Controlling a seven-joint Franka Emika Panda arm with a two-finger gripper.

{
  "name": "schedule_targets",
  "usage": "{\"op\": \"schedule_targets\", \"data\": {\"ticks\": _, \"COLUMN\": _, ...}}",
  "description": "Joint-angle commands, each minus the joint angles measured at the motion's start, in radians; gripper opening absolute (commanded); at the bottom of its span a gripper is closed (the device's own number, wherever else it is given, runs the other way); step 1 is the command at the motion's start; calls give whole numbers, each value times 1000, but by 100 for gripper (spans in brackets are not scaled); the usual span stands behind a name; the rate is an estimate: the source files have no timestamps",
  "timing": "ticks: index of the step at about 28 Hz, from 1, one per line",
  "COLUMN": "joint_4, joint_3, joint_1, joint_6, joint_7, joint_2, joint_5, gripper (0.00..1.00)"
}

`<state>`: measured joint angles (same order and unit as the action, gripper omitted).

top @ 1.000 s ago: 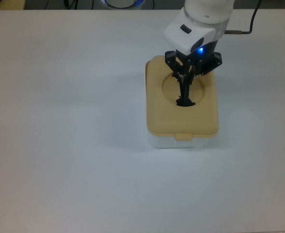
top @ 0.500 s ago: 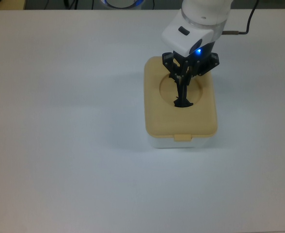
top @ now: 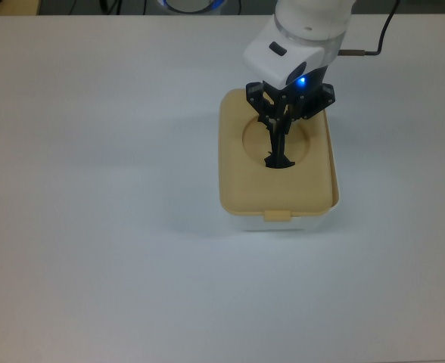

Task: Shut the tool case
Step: 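Lower the lid onto the box rim and press it down, then open the gripper and lift it off the handle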

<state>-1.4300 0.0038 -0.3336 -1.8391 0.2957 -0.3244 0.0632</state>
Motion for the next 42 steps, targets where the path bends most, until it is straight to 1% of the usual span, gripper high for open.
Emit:
{"op": "schedule_targets", "data": {"ticks": 1, "joint_4": -30, "joint_3": 5, "joint_1": -8, "joint_6": 12, "joint_7": -12, "joint_2": 36, "joint_5": 21, "gripper": 0}}
{"op": "schedule_targets", "data": {"ticks": 9, "joint_4": -38, "joint_3": 7, "joint_1": -10, "joint_6": 26, "joint_7": -12, "joint_2": 38, "joint_5": 30, "gripper": 0}}
{"op": "schedule_targets", "data": {"ticks": 13, "joint_4": -46, "joint_3": 7, "joint_1": -8, "joint_6": 32, "joint_7": -12, "joint_2": 38, "joint_5": 30, "gripper": 33}}
{"op": "schedule_targets", "data": {"ticks": 14, "joint_4": -46, "joint_3": 7, "joint_1": -10, "joint_6": 38, "joint_7": -13, "joint_2": 38, "joint_5": 30, "gripper": 43}}
{"op": "schedule_targets", "data": {"ticks": 15, "joint_4": -46, "joint_3": 7, "joint_1": -8, "joint_6": 41, "joint_7": -12, "joint_2": 36, "joint_5": 30, "gripper": 61}}
{"op": "schedule_targets", "data": {"ticks": 16, "joint_4": -47, "joint_3": 7, "joint_1": -10, "joint_6": 47, "joint_7": -10, "joint_2": 38, "joint_5": 30, "gripper": 100}}
{"op": "schedule_targets", "data": {"ticks": 21, "joint_4": -46, "joint_3": 8, "joint_1": -15, "joint_6": 61, "joint_7": -10, "joint_2": 39, "joint_5": 63, "gripper": 100}}
{"op": "schedule_targets", "data": {"ticks": 24, "joint_4": -44, "joint_3": 4, "joint_1": -18, "joint_6": 63, "joint_7": -10, "joint_2": 68, "joint_5": 66, "gripper": 100}}
{"op": "schedule_targets", "data": {"ticks": 27, "joint_4": -46, "joint_3": -5, "joint_1": -7, "joint_6": 73, "joint_7": -16, "joint_2": 103, "joint_5": 63, "gripper": 100}}
{"op": "schedule_targets", "data": {"ticks": 28, "joint_4": -44, "joint_3": -7, "joint_1": 8, "joint_6": 96, "joint_7": -23, "joint_2": 125, "joint_5": 63, "gripper": 100}}
{"op": "schedule_targets", "data": {"ticks": 32, "joint_4": -44, "joint_3": -10, "joint_1": 53, "joint_6": 139, "joint_7": -36, "joint_2": 166, "joint_5": 53, "gripper": 100}}
{"op": "schedule_targets", "data": {"ticks": 33, "joint_4": -46, "joint_3": -10, "joint_1": 79, "joint_6": 170, "joint_7": -68, "joint_2": 185, "joint_5": 49, "gripper": 100}}
{"op": "schedule_targets", "data": {"ticks": 36, "joint_4": -46, "joint_3": -10, "joint_1": 128, "joint_6": 221, "joint_7": -142, "joint_2": 205, "joint_5": 41, "gripper": 100}}
{"op": "schedule_targets", "data": {"ticks": 38, "joint_4": -46, "joint_3": -10, "joint_1": 165, "joint_6": 242, "joint_7": -190, "joint_2": 219, "joint_5": 15, "gripper": 100}}
{"op": "schedule_targets", "data": {"ticks": 39, "joint_4": -46, "joint_3": -11, "joint_1": 204, "joint_6": 259, "joint_7": -225, "joint_2": 228, "joint_5": -18, "gripper": 100}}
{"op": "schedule_targets", "data": {"ticks": 40, "joint_4": -46, "joint_3": -10, "joint_1": 220, "joint_6": 270, "joint_7": -237, "joint_2": 234, "joint_5": -32, "gripper": 100}}
{"op": "schedule_targets", "data": {"ticks": 42, "joint_4": -46, "joint_3": -11, "joint_1": 257, "joint_6": 276, "joint_7": -250, "joint_2": 263, "joint_5": -42, "gripper": 100}}
